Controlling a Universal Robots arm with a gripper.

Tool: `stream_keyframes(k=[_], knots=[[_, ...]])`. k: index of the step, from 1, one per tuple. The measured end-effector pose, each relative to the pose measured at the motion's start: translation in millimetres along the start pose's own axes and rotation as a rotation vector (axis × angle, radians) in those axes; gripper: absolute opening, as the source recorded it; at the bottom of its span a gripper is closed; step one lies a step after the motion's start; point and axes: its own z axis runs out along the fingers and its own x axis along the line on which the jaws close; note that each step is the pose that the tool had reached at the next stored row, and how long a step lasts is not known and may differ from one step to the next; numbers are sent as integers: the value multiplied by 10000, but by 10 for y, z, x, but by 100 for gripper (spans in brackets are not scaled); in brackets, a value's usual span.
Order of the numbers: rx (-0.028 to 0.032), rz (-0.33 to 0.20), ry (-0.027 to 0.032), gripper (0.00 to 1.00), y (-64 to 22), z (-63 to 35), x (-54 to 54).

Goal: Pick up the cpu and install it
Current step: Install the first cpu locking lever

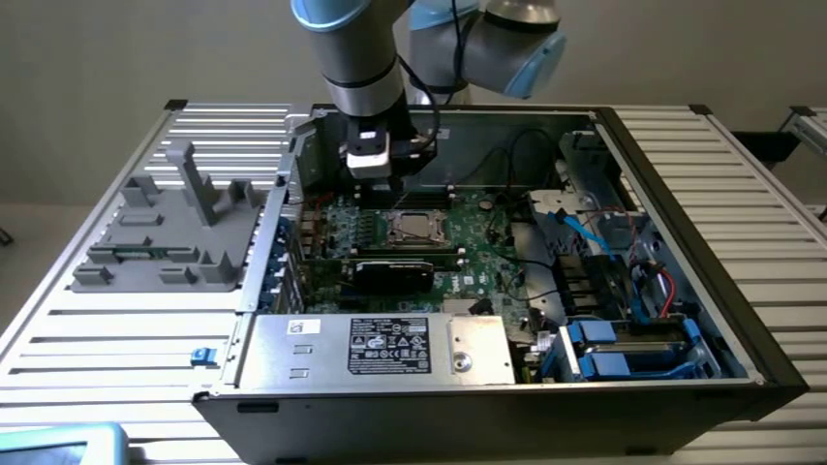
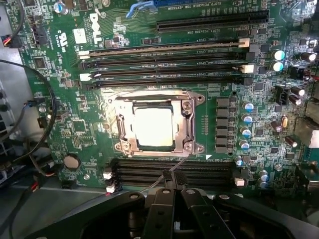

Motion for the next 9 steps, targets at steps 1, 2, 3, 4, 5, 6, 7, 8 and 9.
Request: stream_keyframes(k=[1, 2, 3, 4, 5, 6, 7, 8, 9], knots=[[-6, 60, -50, 11, 0, 0, -2], [-8, 112, -97, 11, 0, -2, -5], [-1, 161, -134, 11, 0, -3, -8], [35, 205, -144, 11, 1, -2, -12], [87, 239, -142, 11, 2, -1, -18], [134, 269, -141, 11, 3, -1, -24], [177, 303, -137, 11, 4, 0, -29], [189, 354, -126, 11, 5, 4, -32], [197, 405, -115, 11, 6, 8, -35]])
